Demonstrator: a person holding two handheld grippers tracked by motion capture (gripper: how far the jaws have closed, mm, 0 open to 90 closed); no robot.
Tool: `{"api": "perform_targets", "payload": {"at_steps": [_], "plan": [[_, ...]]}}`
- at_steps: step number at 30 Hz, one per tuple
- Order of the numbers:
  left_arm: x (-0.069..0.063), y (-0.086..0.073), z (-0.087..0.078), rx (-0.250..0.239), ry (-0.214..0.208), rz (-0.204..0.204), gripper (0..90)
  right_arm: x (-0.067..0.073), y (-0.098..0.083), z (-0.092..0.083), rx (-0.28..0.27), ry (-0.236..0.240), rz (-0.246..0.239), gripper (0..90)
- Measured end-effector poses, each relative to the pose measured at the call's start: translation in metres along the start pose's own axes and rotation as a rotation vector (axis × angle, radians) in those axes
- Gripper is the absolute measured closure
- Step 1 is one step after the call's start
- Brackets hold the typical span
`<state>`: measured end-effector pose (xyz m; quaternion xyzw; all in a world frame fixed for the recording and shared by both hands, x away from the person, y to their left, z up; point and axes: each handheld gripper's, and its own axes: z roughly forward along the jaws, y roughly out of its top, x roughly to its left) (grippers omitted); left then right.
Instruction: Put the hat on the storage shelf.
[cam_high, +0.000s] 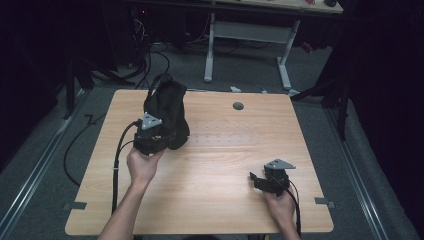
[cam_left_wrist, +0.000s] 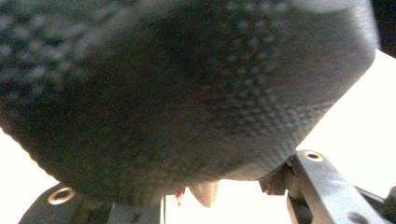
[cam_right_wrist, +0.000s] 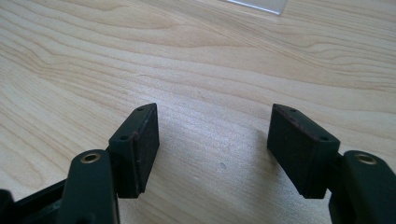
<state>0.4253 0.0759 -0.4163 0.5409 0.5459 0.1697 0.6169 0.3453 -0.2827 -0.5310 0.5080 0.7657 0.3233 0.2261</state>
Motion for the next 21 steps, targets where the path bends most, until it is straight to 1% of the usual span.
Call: {"api": "perform_targets", "payload": {"at_steps": [2, 4, 8, 12, 15, 17, 21], "plan": [[0.000, 0.000, 0.002, 0.003, -0.011, -0.018, 60.0, 0.000, 0.000, 0.000, 0.000, 0.000, 0.001, 34.4], [-0.001, -0.001, 0.003, 0.007, -0.015, -0.023, 59.5, 0.000, 0.000, 0.000, 0.000, -0.001, 0.001, 34.4], [-0.002, -0.007, 0.008, 0.034, -0.020, -0.022, 57.1, 0.000, 0.000, 0.000, 0.000, 0.000, 0.001, 34.4], [-0.003, -0.013, 0.011, 0.049, -0.034, -0.040, 54.5, 0.000, 0.000, 0.000, 0.000, 0.000, 0.002, 34.4], [-0.001, -0.014, 0.013, 0.063, -0.038, -0.060, 47.8, 0.000, 0.000, 0.000, 0.000, 0.000, 0.002, 34.4], [0.000, -0.014, 0.012, 0.067, -0.037, -0.059, 43.8, 0.000, 0.000, 0.000, 0.001, 0.001, 0.002, 34.4], [0.003, -0.015, 0.012, 0.054, -0.021, -0.066, 34.1, 0.000, 0.000, 0.000, 0.000, 0.001, 0.001, 34.3]]}}
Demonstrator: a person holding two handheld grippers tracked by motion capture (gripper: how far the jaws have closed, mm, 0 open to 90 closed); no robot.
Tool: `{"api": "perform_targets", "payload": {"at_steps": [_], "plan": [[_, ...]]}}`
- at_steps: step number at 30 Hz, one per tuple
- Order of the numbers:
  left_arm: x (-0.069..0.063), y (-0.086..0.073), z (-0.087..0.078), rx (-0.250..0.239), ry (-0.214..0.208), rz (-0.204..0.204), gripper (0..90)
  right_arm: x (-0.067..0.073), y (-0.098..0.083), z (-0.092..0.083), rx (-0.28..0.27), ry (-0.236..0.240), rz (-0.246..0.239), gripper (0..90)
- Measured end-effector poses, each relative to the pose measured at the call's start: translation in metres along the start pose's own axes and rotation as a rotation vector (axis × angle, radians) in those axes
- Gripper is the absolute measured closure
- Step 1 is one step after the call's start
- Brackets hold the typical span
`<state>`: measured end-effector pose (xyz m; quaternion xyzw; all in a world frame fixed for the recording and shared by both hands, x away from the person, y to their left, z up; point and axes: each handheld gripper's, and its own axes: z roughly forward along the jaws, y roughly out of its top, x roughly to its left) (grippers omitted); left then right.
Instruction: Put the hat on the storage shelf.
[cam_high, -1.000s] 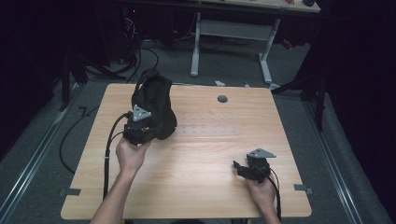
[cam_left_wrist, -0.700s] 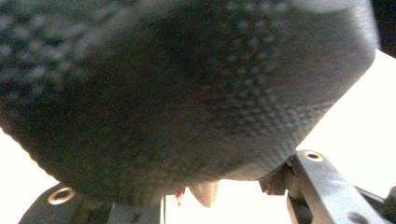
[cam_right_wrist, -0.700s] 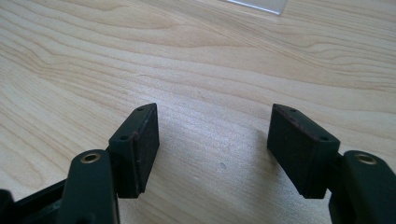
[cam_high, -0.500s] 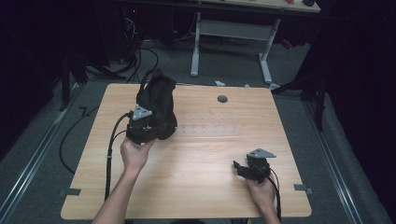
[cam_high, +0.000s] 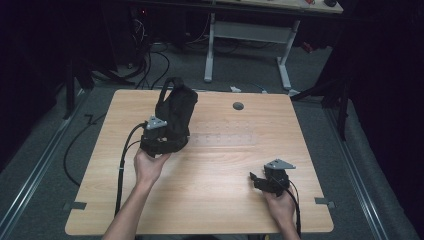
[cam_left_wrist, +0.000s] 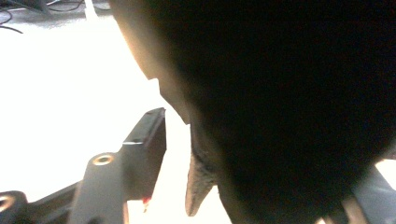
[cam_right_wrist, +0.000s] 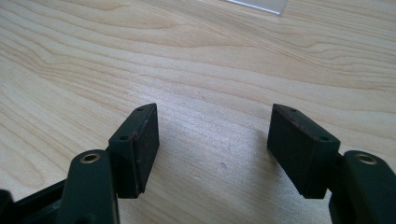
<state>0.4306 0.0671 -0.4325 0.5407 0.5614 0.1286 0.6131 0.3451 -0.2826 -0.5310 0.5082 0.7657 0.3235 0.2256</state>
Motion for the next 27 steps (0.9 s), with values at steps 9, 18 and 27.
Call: {"api": "perform_targets", "payload": {"at_steps": [9, 18, 27], "plan": [[0.002, 0.000, 0.000, 0.002, 0.008, -0.018, 18.0, 0.000, 0.000, 0.000, 0.000, 0.000, -0.001, 34.2], [0.005, 0.000, 0.007, 0.005, 0.031, -0.038, 8.1, 0.000, 0.000, 0.000, 0.000, 0.001, -0.001, 34.2], [0.011, -0.009, 0.012, -0.016, 0.076, -0.002, 5.5, 0.001, 0.000, 0.000, 0.001, 0.003, 0.000, 34.0]]}}
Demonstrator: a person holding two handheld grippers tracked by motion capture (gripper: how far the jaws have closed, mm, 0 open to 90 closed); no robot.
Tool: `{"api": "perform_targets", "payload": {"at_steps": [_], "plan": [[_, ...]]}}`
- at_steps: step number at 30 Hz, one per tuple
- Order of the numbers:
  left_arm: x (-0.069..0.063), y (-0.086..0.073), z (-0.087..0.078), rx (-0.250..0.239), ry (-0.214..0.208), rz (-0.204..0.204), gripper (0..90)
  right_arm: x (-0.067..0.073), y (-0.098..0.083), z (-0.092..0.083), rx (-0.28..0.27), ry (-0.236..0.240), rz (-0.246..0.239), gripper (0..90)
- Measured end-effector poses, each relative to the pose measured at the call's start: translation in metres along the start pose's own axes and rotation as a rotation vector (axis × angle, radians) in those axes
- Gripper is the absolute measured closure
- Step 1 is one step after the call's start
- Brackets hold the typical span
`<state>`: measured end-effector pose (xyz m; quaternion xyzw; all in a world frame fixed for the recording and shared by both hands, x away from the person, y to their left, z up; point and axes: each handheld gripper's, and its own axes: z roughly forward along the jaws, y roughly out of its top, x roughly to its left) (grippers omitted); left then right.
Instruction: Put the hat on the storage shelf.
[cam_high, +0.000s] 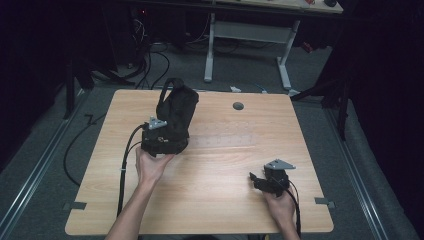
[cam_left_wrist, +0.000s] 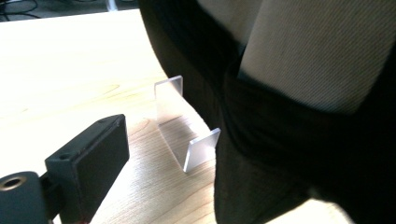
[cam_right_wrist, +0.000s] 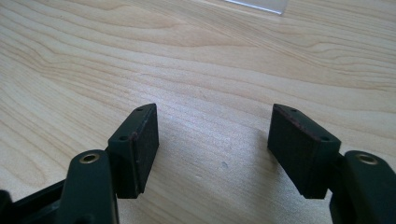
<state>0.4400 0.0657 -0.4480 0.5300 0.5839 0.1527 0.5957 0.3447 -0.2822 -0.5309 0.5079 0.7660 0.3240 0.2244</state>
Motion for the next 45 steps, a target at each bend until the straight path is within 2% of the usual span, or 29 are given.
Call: {"api": "perform_targets", "payload": {"at_steps": [3, 11, 14, 19, 21, 26, 32, 39, 45], "plan": [[0.001, -0.002, -0.002, -0.006, -0.005, 0.005, 4.1, 0.000, 0.000, 0.000, 0.000, 0.000, -0.001, 34.0], [0.007, -0.009, -0.013, 0.007, -0.037, -0.026, 2.1, 0.000, 0.000, 0.000, 0.000, 0.000, 0.000, 33.9], [0.010, -0.013, -0.016, 0.016, -0.032, -0.035, 2.3, 0.000, 0.000, 0.000, 0.000, 0.000, 0.000, 33.9], [0.016, -0.018, -0.026, 0.017, -0.036, -0.043, 4.7, 0.000, 0.000, 0.000, 0.000, 0.000, -0.001, 33.9], [0.018, -0.019, -0.031, 0.017, -0.039, -0.035, 5.0, 0.000, 0.000, 0.000, 0.000, 0.000, -0.001, 33.9], [0.025, -0.019, -0.041, 0.017, -0.060, -0.067, 10.1, 0.000, 0.000, 0.000, 0.000, 0.000, -0.001, 33.8], [0.032, -0.027, -0.051, 0.026, -0.071, -0.059, 15.1, 0.000, 0.000, 0.000, 0.000, 0.000, -0.001, 33.8], [0.046, -0.050, -0.060, 0.054, -0.046, -0.050, 16.6, 0.000, 0.000, 0.000, 0.000, 0.001, -0.001, 33.8], [0.063, -0.071, -0.061, 0.087, 0.017, -0.030, 17.9, 0.000, 0.000, 0.000, 0.000, 0.001, -0.001, 33.9]]}}
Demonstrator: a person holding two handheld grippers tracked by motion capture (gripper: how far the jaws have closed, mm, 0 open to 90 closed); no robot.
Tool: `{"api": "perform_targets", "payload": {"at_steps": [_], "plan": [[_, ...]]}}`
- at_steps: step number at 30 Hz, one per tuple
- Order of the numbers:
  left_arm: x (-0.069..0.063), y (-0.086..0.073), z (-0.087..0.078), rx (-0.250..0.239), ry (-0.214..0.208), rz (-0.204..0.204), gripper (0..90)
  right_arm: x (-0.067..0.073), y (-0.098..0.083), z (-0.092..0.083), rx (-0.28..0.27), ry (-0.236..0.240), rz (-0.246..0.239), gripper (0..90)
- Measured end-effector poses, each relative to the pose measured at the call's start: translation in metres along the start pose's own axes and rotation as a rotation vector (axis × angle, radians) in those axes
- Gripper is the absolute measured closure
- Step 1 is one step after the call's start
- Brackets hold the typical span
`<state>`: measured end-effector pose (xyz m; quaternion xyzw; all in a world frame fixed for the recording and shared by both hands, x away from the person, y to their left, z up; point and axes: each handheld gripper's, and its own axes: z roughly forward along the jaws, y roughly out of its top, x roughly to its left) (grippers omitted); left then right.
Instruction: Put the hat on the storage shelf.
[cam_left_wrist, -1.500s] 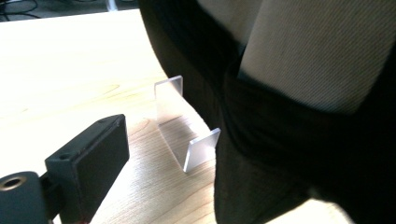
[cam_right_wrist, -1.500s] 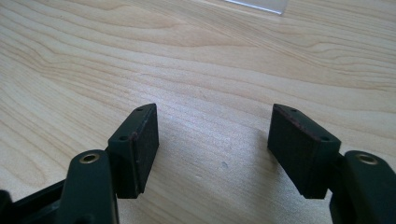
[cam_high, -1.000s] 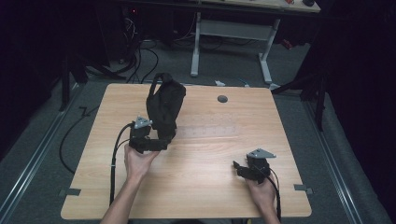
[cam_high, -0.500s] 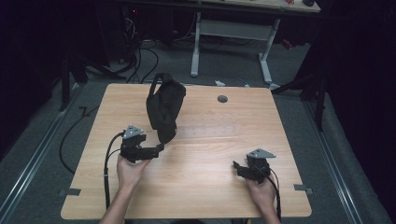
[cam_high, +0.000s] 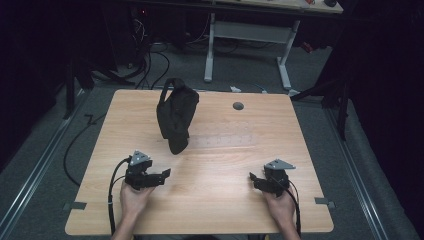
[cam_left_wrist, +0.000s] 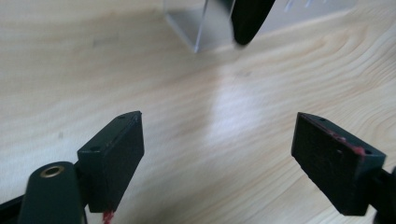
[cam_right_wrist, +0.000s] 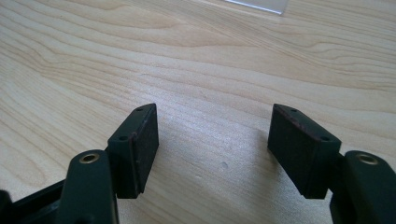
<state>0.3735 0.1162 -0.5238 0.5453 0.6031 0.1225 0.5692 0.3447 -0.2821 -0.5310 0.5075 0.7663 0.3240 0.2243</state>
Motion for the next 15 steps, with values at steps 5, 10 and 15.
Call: {"api": "perform_targets", "payload": {"at_steps": [5, 10, 15], "plan": [[0.008, -0.016, 0.002, -0.001, 0.050, 0.061, 20.8, 0.000, 0.000, 0.000, 0.000, 0.000, 0.000, 33.9], [0.006, -0.023, 0.004, -0.020, 0.076, 0.132, 23.6, 0.000, 0.000, 0.000, 0.000, 0.000, 0.000, 33.8], [0.005, -0.025, 0.005, -0.016, 0.088, 0.158, 23.2, 0.000, 0.000, 0.000, 0.000, 0.000, 0.000, 33.8]]}}
